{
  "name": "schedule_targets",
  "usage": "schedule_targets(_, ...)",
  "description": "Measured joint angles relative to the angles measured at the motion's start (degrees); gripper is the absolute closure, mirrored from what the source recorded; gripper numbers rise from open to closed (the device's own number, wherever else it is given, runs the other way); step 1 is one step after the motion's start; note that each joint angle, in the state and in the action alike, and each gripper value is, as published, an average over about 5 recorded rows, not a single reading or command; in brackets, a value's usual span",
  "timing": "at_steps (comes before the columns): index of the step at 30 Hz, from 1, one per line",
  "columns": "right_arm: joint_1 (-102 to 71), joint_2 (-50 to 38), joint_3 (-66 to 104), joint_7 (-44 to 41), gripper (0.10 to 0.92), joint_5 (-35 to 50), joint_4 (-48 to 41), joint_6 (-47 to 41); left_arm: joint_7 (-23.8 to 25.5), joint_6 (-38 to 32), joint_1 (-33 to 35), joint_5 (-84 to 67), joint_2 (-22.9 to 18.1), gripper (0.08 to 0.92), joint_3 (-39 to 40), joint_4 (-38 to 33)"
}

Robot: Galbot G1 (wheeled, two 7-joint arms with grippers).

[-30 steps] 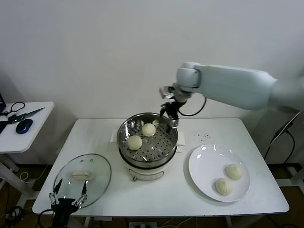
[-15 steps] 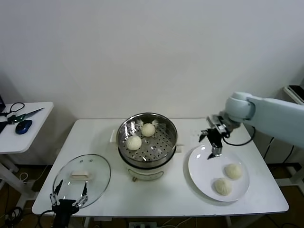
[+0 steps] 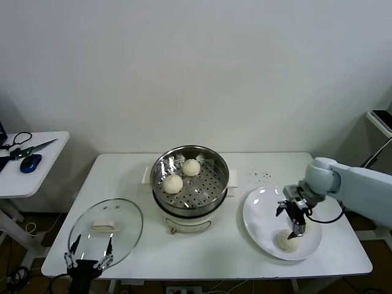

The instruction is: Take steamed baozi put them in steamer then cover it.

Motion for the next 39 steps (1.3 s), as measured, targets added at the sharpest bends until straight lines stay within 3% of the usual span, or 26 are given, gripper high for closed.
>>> schedule_targets(15, -3.93, 0.08, 1.22, -0.29, 0.209, -2.77, -1.89, 0.5, -0.01, -0.1, 0.12, 0.58, -0.05, 0.177, 0.14, 0.33)
schedule_targets(26, -4.42, 1.38, 1.74, -0.39, 0.336, -3.19, -3.3, 0.95, -0.01, -0.23, 0.24, 0.64, -0.05, 0.177, 0.08, 0.43)
schedule_targets(39, 2.43, 4.19, -1.51, -1.33, 0.354, -4.52, -5.05, 7.44, -0.01, -0.27, 0.41, 0.69, 0.07, 0.177, 0.05, 0.57)
